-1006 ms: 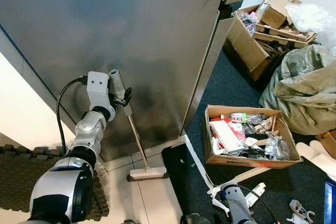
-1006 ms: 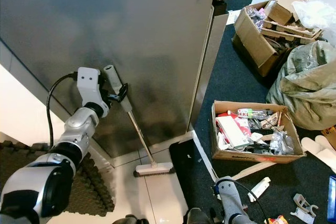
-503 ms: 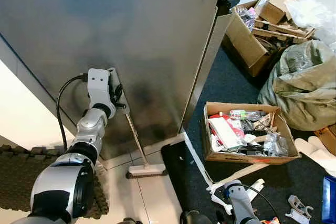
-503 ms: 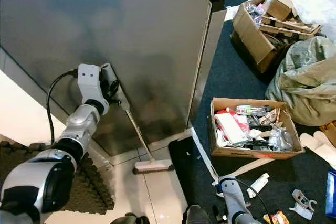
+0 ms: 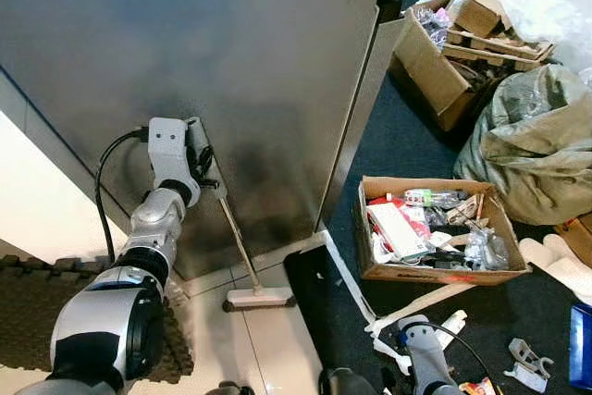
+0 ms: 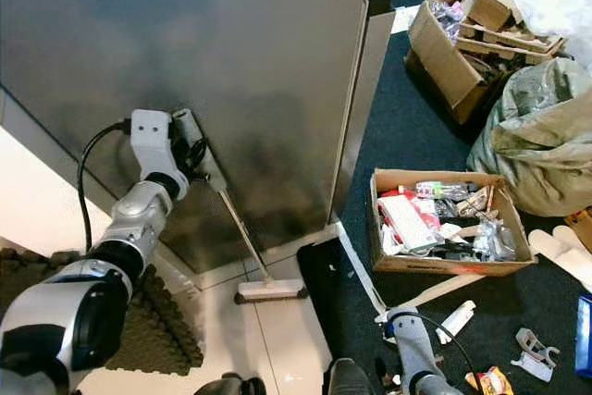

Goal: Sweep floor

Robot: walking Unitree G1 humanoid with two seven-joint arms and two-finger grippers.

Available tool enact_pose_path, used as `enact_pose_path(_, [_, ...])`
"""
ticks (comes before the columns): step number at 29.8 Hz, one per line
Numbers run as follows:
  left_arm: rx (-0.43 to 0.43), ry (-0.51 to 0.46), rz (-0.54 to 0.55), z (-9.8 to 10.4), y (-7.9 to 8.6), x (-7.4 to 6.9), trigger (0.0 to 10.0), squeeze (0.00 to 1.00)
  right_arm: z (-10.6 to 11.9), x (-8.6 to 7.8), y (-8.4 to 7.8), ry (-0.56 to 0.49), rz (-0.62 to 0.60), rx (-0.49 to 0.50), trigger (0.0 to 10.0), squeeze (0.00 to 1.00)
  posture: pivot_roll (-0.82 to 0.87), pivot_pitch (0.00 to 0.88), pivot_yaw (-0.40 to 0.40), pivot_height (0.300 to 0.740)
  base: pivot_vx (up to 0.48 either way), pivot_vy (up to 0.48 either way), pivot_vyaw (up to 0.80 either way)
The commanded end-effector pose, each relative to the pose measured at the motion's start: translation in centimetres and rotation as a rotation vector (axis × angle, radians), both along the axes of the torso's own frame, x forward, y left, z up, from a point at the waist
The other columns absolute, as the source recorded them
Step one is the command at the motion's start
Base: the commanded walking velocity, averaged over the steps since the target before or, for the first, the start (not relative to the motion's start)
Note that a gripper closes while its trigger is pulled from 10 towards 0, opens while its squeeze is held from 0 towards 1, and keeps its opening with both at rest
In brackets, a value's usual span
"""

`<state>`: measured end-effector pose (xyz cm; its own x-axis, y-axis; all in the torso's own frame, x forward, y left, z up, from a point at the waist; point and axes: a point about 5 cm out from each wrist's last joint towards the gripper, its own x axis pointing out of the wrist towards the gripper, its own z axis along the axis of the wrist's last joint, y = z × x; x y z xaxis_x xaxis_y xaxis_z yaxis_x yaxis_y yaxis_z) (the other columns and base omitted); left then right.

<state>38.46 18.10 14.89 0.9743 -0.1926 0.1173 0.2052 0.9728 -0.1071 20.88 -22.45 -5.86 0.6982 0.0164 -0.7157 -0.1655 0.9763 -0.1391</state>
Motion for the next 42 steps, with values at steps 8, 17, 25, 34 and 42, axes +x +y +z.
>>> enact_pose_path(8, [-0.143,0.012,-0.234,-4.6,-1.3,-3.4,0.0,0.00,0.3,0.7,0.0,0.002,-0.015,0.015,10.0,0.00,-0.13,0.184,0.034,0.740,0.000,0.000,0.00])
enact_pose_path(17, [-0.185,0.028,-0.399,-6.8,-1.6,-6.1,0.9,0.00,1.9,3.1,-0.4,-0.062,-0.035,0.030,10.0,0.00,-0.09,0.112,0.040,0.740,0.000,0.000,0.00])
enact_pose_path(25, [-0.148,-0.032,-0.421,-4.5,-2.5,-5.1,10.0,0.00,3.3,4.9,-0.4,-0.134,-0.050,0.056,10.0,0.00,-0.08,0.055,0.046,0.740,0.000,0.000,0.00])
enact_pose_path(34, [-0.044,-0.128,-0.546,-1.0,-5.4,-4.4,10.0,0.00,5.8,7.6,1.1,-0.248,0.103,0.116,10.0,0.00,-0.09,0.000,0.049,0.740,0.000,0.000,0.00])
enact_pose_path(42, [0.111,-0.115,-0.540,-0.4,-6.2,-3.8,10.0,0.00,8.3,9.5,-0.2,-0.347,0.107,0.100,10.0,0.00,-0.09,0.000,0.049,0.740,-0.234,0.000,0.00])
